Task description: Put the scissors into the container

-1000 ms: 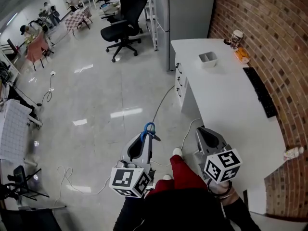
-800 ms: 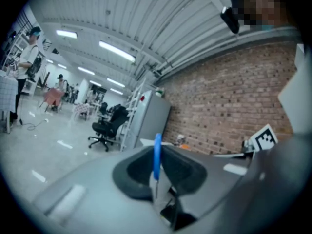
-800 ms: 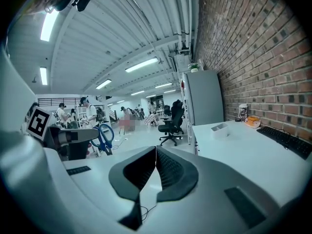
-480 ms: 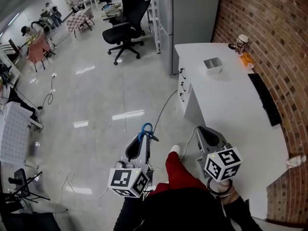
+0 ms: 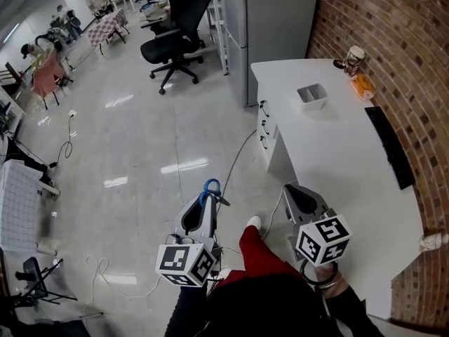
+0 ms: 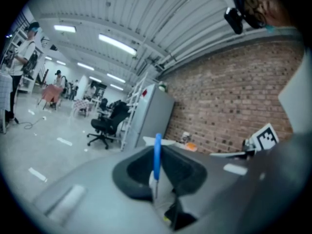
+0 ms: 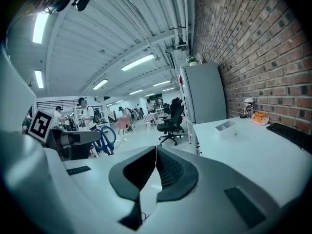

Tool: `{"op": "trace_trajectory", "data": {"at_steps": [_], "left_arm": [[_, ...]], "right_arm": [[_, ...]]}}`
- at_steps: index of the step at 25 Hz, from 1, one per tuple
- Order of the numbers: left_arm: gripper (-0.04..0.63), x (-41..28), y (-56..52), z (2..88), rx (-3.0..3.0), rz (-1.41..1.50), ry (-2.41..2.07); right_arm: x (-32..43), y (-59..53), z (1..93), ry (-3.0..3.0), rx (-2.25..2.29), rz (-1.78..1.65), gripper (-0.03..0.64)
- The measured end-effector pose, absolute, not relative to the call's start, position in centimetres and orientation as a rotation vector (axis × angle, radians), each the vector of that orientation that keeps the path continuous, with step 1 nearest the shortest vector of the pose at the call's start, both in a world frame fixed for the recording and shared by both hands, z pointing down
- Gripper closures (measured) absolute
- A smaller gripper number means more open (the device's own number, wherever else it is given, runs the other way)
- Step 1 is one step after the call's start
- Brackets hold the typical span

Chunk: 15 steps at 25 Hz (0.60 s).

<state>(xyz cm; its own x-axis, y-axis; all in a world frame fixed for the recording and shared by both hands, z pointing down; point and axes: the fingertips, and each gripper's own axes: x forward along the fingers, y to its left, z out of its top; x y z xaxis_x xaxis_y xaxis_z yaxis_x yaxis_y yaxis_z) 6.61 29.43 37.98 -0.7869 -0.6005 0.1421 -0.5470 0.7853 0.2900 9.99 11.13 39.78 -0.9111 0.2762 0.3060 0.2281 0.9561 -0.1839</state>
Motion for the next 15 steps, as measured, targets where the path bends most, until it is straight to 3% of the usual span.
{"op": "trace_trajectory", "data": {"at_steps": [15], "left_arm": [[0.551, -5.5, 23.0, 39.8, 0.996, -0.299, -2.648]], "right_arm": [[0.2, 5.8, 42.0, -2.741, -0.239, 0.268, 0.607]]}}
